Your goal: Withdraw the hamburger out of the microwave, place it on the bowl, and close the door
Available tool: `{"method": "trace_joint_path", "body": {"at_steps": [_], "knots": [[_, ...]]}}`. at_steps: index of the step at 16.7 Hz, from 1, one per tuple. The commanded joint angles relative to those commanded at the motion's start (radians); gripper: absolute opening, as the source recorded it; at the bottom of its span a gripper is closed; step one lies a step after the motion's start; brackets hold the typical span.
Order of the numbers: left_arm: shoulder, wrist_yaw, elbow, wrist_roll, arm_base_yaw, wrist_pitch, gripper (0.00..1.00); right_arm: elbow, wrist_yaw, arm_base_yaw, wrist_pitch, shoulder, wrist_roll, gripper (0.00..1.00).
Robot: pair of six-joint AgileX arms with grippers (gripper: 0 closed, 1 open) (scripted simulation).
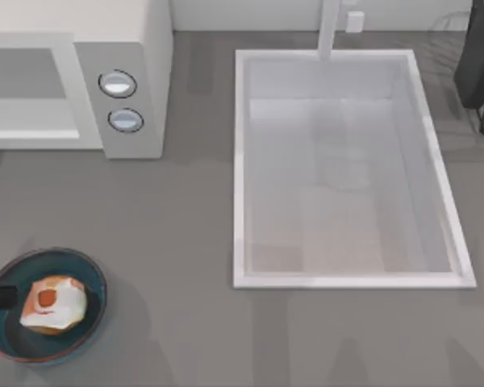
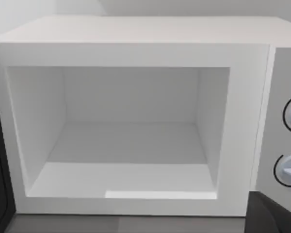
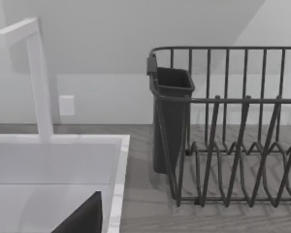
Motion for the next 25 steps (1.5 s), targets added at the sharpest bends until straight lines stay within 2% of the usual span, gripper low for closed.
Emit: {"method": "trace_joint_path", "body": {"at_steps": [4, 7, 13, 21, 25], "knots": [[-0.013, -0.167, -0.017, 0.0, -0.167, 0.005, 0.0, 0.0, 0.0, 0.0, 0.0, 0.0, 0.0, 1.0], [-0.018, -0.235, -0.025, 0.0, -0.235, 0.007, 0.0, 0.0, 0.0, 0.0, 0.0, 0.0, 0.0, 1.0], [0.001, -0.233, -0.025, -0.001, -0.232, 0.023, 0.0, 0.0, 0.0, 0.0, 0.0, 0.0, 0.0, 1.0], [0.294, -0.124, -0.06, 0.004, -0.124, 0.359, 0.0, 0.0, 0.0, 0.0, 0.0, 0.0, 0.0, 1.0], [0.33, -0.1, -0.064, 0.005, -0.101, 0.395, 0.0, 0.0, 0.0, 0.0, 0.0, 0.0, 0.0, 1.0]]}}
